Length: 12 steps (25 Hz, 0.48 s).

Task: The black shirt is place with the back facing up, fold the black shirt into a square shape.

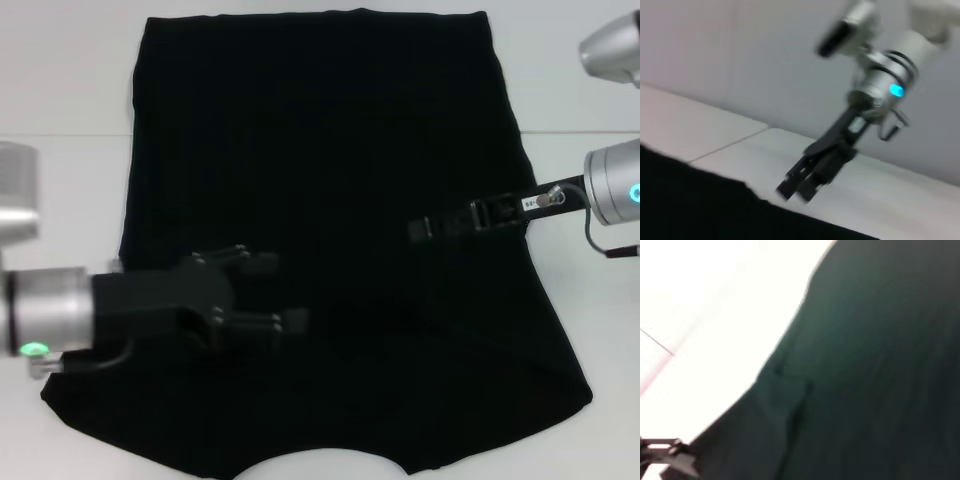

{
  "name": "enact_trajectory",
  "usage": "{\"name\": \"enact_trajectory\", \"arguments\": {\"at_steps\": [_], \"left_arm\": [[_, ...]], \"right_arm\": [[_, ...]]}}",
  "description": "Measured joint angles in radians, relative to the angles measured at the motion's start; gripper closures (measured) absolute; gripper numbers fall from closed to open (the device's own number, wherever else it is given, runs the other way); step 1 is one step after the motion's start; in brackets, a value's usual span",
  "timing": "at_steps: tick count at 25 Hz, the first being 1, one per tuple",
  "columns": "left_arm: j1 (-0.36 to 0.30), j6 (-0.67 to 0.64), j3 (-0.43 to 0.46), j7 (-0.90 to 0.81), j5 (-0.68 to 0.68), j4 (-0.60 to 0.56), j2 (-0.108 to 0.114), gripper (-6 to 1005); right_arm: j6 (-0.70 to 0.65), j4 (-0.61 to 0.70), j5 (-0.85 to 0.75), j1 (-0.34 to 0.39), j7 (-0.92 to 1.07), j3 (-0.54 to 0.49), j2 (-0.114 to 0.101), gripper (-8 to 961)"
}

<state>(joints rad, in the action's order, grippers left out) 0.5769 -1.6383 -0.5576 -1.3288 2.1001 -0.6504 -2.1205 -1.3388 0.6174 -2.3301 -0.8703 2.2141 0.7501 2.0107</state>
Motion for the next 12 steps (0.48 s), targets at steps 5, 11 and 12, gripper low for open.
{"name": "enact_trajectory", "arguments": {"at_steps": [5, 11, 12], "left_arm": [[-0.073, -0.077, 0.069, -0.217, 0.022, -0.122, 0.02, 53], [-0.125, -0.144, 0.218, -0.362, 0.127, -0.238, 0.026, 54], [-0.132, -0.148, 0.24, -0.394, 0.15, -0.256, 0.027, 54]], "right_arm": [[-0.001, -0.033, 0.22, 0.08, -0.258, 0.0, 0.031, 245], [0.002, -0.071, 0.319, 0.11, -0.422, 0.001, 0.06, 246], [0.002, -0.072, 0.322, 0.109, -0.426, 0.002, 0.061, 247]]}}
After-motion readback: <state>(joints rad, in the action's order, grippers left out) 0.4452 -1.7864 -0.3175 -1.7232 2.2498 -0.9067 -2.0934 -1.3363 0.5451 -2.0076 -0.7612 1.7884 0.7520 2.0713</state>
